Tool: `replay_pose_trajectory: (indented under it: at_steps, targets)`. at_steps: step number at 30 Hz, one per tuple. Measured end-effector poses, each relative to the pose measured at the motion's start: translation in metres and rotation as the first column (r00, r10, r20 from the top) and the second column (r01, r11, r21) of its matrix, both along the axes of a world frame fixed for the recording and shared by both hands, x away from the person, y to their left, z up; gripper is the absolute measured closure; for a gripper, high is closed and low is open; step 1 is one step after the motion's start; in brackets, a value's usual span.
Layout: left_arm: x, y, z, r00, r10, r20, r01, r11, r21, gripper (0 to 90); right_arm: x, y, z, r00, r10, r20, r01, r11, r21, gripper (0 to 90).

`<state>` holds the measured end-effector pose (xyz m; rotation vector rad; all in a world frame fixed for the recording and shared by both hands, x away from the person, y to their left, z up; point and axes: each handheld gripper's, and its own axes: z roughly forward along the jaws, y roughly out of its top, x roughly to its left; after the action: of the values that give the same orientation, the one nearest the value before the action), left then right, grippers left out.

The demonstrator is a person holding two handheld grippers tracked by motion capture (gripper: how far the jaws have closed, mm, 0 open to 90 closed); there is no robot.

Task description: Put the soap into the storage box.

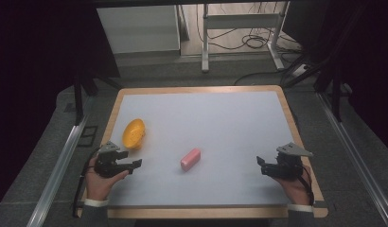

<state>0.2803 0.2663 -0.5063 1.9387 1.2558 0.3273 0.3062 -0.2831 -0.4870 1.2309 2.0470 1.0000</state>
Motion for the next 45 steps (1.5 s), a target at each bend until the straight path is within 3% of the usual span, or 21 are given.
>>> replay_pose_trajectory:
  at_steps: [9,11,15,22,31,38,45]
  targets:
    - [0.001,-0.001,0.003,0.9999,0.007,-0.011,-0.007,1.0000,-0.005,24.8,0.001,-0.005,-0.003,1.0000,0.000,0.005,0.000,1.000,0.010,10.1]
    - [0.001,0.001,0.005,0.9998,0.001,-0.019,-0.002,0.9997,-0.023,24.2,0.000,-0.007,-0.003,1.0000,-0.002,0.003,0.002,1.000,0.003,10.1]
    - [-0.001,0.001,0.008,0.9990,0.022,-0.040,-0.022,0.9998,0.001,23.6,-0.001,-0.011,-0.003,0.9993,0.034,0.014,-0.034,0.999,0.004,10.1]
    - [-0.003,-0.006,0.025,0.9998,0.017,-0.009,-0.017,0.9998,0.011,21.7,0.000,-0.021,-0.002,0.9999,0.008,0.013,-0.009,1.000,0.030,10.2]
    - [0.004,-0.015,0.022,0.9995,-0.032,-0.004,0.032,0.9995,0.004,21.4,-0.001,-0.019,-0.006,1.0000,0.000,0.000,0.000,1.000,-0.012,10.4]
    - [0.004,-0.017,0.026,0.9993,-0.038,0.004,0.038,0.9993,0.004,21.3,-0.004,-0.021,-0.004,1.0000,0.004,0.004,-0.004,1.000,0.021,10.4]
    - [0.008,-0.024,0.033,0.9989,-0.046,0.012,0.046,0.9986,0.027,21.0,-0.001,-0.020,-0.007,0.9999,0.005,-0.010,-0.005,1.000,0.012,10.3]
